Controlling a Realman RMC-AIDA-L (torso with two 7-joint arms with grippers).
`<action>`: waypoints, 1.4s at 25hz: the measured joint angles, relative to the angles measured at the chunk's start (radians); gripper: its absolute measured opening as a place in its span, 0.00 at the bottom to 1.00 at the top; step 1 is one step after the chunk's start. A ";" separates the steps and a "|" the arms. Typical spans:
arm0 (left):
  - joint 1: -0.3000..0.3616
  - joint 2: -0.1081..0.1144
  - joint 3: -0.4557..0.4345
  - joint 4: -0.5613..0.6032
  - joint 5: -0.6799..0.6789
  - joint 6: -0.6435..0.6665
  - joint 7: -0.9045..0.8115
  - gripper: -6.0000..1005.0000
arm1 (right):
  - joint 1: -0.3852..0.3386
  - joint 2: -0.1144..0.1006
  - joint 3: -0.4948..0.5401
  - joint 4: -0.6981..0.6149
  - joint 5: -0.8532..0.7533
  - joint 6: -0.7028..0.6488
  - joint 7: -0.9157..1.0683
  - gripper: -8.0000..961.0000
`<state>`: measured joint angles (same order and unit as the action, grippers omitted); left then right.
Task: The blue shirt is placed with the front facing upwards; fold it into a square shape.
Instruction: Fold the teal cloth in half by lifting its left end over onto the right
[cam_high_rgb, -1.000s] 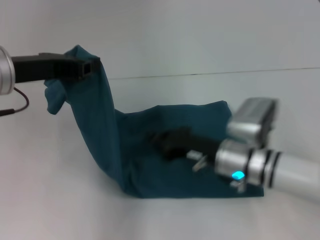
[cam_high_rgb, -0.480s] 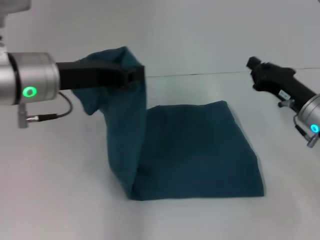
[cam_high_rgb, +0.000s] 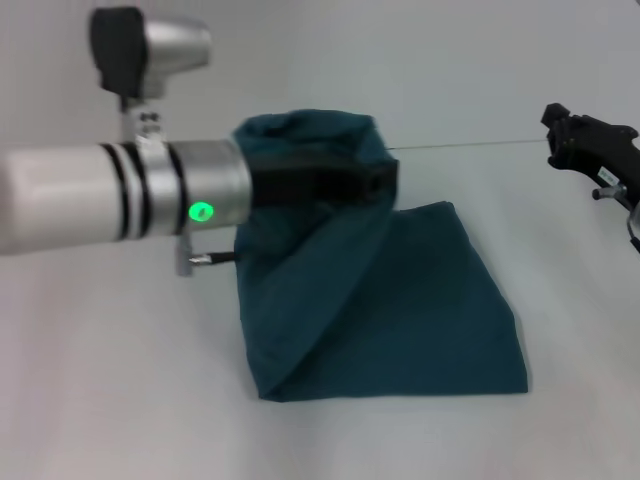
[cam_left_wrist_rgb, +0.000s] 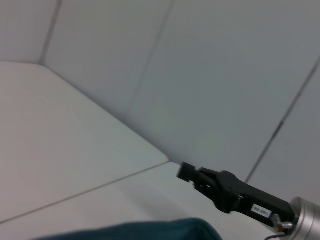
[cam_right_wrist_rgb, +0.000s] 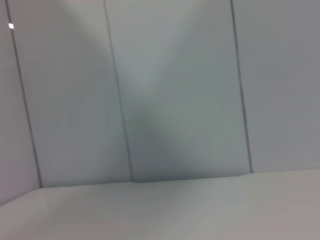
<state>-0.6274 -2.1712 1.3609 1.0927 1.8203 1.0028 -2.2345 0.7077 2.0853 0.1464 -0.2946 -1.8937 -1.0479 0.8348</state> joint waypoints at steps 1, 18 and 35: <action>-0.011 -0.001 0.017 -0.028 -0.020 -0.017 0.015 0.03 | -0.001 0.000 0.000 -0.003 0.004 0.005 -0.003 0.08; -0.159 -0.004 0.427 -0.359 -0.329 -0.439 0.124 0.03 | 0.004 -0.001 -0.008 -0.013 0.013 0.052 -0.019 0.08; -0.197 -0.004 0.675 -0.361 -0.591 -0.517 0.391 0.21 | 0.013 0.001 -0.020 -0.007 0.020 0.115 -0.018 0.09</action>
<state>-0.8241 -2.1751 2.0355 0.7314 1.2290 0.4862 -1.8431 0.7203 2.0862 0.1267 -0.3012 -1.8734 -0.9327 0.8172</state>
